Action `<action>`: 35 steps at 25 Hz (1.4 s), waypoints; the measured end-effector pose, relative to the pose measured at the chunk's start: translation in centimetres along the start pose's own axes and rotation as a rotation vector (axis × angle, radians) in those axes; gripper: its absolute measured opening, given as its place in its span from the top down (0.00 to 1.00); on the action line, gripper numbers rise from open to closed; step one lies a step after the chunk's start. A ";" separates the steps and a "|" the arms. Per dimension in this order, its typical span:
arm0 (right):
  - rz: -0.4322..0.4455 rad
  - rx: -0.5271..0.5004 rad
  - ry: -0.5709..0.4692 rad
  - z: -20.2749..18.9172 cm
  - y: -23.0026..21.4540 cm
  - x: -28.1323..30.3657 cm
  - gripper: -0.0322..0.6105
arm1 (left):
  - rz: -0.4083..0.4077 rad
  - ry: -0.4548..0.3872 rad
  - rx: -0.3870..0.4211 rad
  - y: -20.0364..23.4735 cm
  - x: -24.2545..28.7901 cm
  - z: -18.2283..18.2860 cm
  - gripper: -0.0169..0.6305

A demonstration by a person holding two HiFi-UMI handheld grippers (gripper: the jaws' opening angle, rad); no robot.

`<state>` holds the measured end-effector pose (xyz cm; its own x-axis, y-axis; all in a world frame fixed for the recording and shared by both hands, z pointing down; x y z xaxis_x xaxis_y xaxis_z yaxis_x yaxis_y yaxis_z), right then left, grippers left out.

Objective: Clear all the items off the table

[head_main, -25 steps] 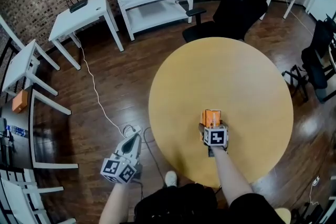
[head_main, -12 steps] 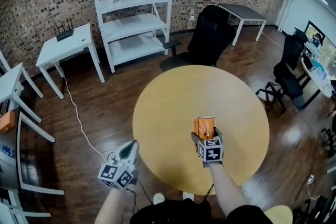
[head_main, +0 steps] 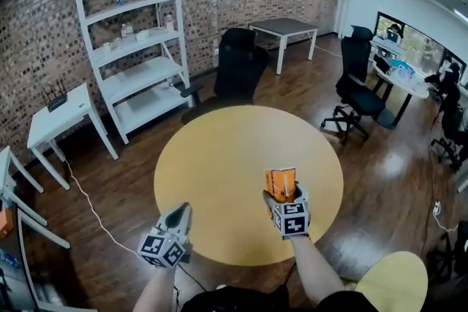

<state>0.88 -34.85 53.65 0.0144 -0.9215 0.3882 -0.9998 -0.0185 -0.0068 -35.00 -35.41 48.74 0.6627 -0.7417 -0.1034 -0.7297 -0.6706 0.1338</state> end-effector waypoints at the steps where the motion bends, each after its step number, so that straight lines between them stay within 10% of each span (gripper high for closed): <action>1: -0.033 0.006 -0.004 -0.2 -1.7 -1.6 0.27 | -0.038 -0.008 0.023 -1.7 1.1 0.1 0.99; 15: -0.601 0.191 -0.001 -11.0 -26.2 -30.6 0.27 | -0.683 -0.002 -0.028 -31.9 12.6 -3.7 0.99; 35: -1.155 0.522 0.050 -25.4 -29.0 -55.9 0.27 | -1.378 0.187 -0.151 -62.2 14.7 -12.0 0.99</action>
<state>28.75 27.10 55.55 0.8596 -0.2518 0.4445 -0.2815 -0.9596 0.0009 22.10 -4.43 50.72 0.8438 0.5258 -0.1072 0.5363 -0.8326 0.1381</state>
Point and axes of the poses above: the fingertips, and each gripper's own axes: x forward along the fingers, y to its left, z out of its top, the point moved 9 cm from there along -x, backward along the fingers, and after that the axes turned 4 degrees about x, right-handed, at the moved point
